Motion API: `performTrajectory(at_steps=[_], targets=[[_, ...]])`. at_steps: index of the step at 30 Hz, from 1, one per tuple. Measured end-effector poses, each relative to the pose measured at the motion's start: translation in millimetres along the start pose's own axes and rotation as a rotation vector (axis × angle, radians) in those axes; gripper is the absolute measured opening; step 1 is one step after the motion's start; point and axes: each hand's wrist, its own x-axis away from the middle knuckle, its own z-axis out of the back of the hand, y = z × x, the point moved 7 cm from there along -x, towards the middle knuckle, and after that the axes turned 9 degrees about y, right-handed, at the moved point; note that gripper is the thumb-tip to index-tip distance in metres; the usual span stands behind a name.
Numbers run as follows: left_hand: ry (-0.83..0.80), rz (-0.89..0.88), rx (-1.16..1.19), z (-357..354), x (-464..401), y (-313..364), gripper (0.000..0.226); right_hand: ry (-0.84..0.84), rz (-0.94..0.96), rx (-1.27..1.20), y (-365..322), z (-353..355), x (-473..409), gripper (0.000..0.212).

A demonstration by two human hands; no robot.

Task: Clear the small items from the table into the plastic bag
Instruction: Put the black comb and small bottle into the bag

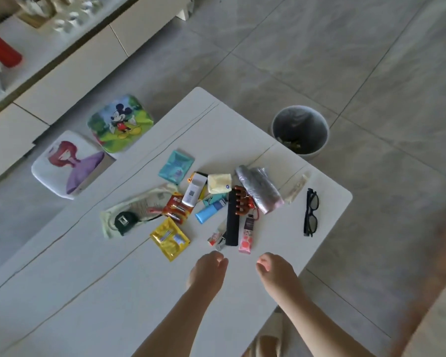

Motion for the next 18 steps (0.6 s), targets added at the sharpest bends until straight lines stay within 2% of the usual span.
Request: performTrajectory(at_steps=[4,9,14,18], targets=[[0.04,0.045,0.084,-6.0,-44.7,10.4,0.032,0.035,0.034,0.057,-9.5,-11.3,-49.3,0.027],[0.056,0.089,0.098,-31.9,-99.0,25.3,0.036,0.083,-0.018,0.088,-6.1,-33.9,-103.6,0.033],[0.099,0.118,0.031,-47.7,-126.5,26.0,0.053,0.192,-0.108,0.111,3.7,-49.4,-128.7,0.039],[0.076,0.143,0.069,-50.5,-134.0,22.3,0.04,0.193,-0.094,0.084,-1.2,-54.5,-131.7,0.038]])
